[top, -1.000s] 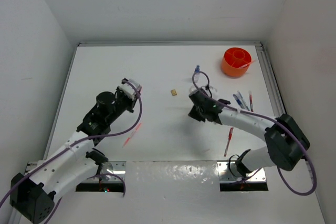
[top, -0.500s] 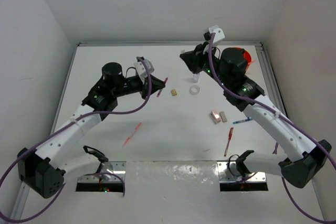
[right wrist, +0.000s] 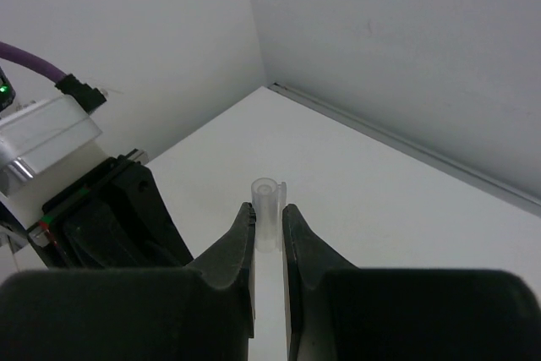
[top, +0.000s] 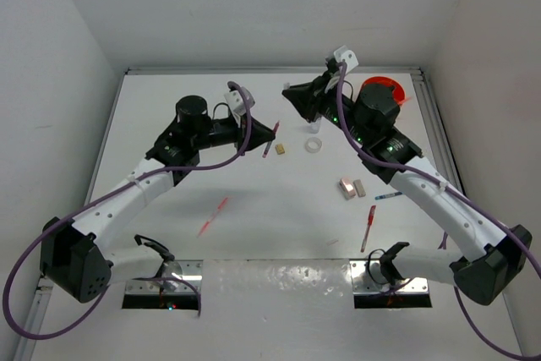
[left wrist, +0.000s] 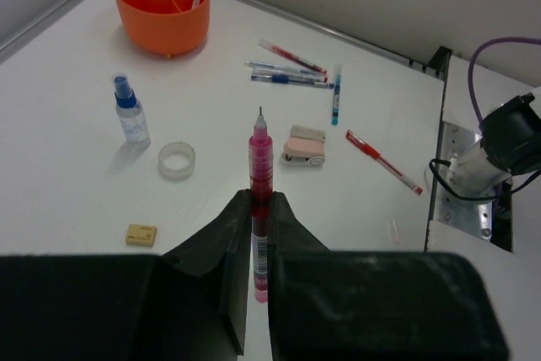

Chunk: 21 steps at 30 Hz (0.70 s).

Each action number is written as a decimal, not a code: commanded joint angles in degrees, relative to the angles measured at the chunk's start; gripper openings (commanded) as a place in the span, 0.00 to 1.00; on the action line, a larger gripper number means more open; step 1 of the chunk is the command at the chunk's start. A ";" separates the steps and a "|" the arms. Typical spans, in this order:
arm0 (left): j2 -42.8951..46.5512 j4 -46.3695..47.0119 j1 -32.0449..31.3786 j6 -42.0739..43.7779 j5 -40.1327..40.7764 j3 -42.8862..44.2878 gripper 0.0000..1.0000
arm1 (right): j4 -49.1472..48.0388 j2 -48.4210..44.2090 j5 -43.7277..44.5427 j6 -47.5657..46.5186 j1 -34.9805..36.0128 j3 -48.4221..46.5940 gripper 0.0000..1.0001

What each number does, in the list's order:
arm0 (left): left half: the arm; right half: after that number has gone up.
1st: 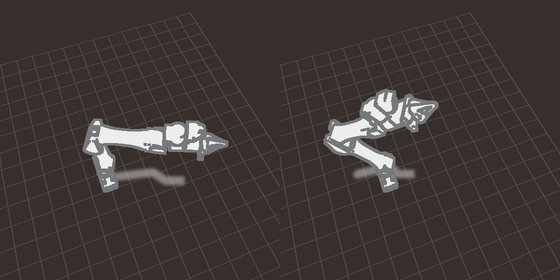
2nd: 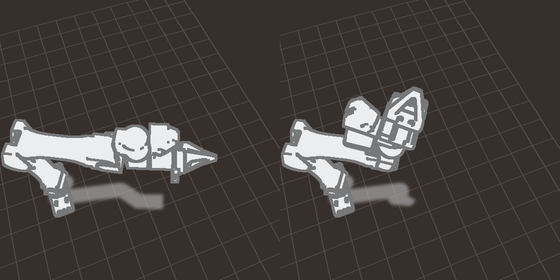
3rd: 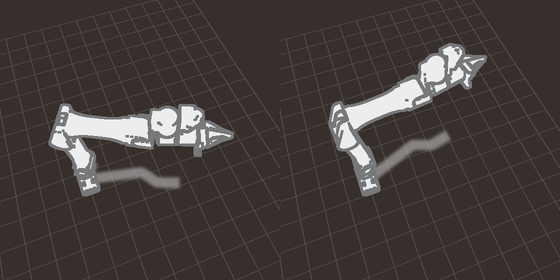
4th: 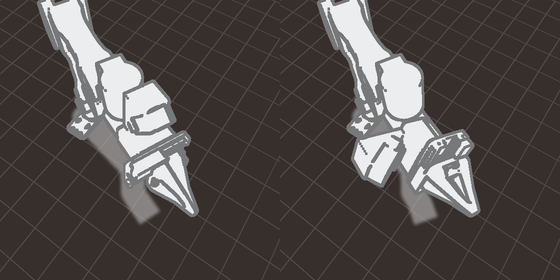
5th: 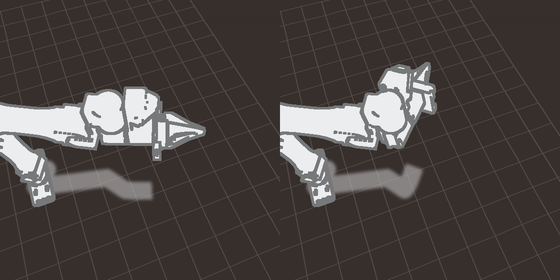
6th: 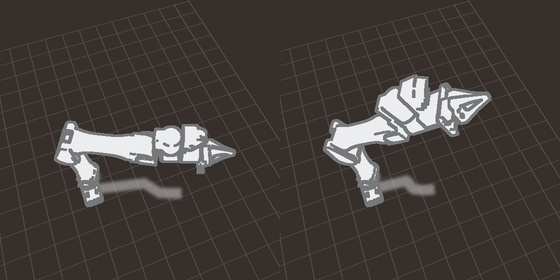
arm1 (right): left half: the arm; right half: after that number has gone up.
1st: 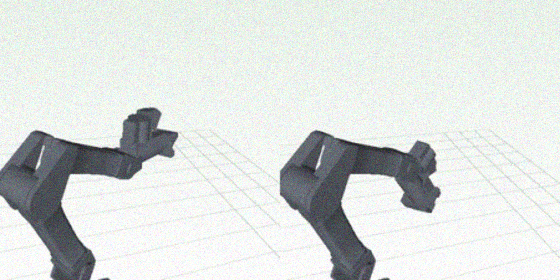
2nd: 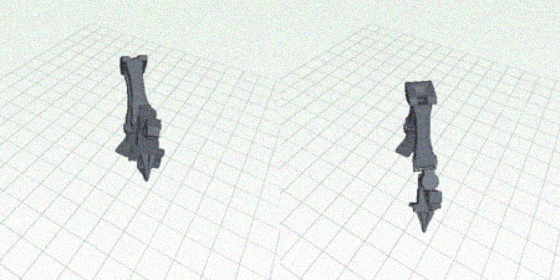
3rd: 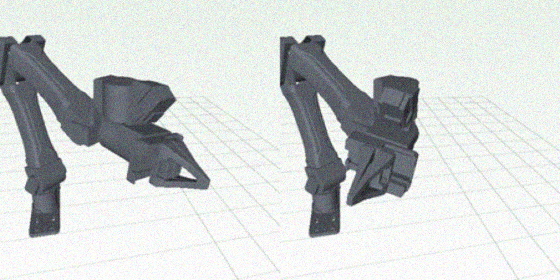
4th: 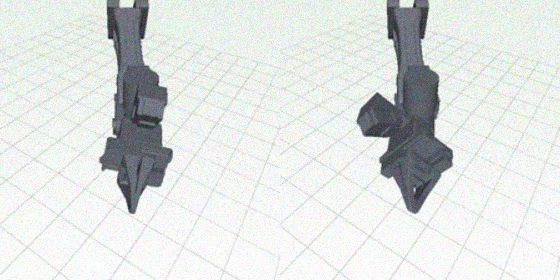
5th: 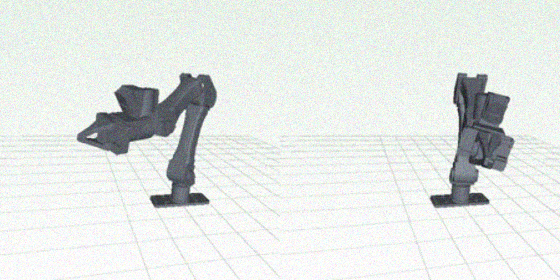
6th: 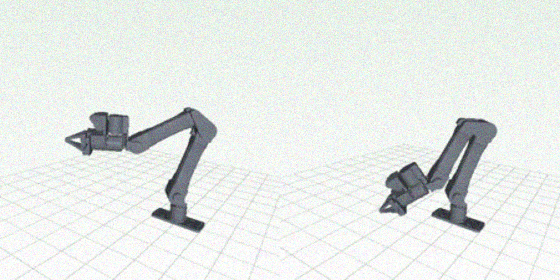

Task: Sort the stationery into containers
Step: Close the pen cap on the pen.

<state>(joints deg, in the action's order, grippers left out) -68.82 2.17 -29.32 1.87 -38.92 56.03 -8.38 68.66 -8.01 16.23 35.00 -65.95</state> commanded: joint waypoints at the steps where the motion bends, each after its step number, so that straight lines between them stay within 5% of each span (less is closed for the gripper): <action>1: 0.52 5.47 -0.65 -1.25 -2.13 2.59 0.00 | -4.63 -0.55 -1.13 1.79 -0.20 0.83 0.00; 21: -1.23 10.92 -0.47 -7.58 3.05 2.42 0.00 | -6.82 -0.46 -1.66 6.01 0.68 3.46 0.00</action>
<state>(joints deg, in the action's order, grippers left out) -69.73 9.15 -29.32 -4.38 -37.10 56.18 -11.57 68.73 -9.10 20.99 35.33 -63.11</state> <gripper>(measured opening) 0.063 0.111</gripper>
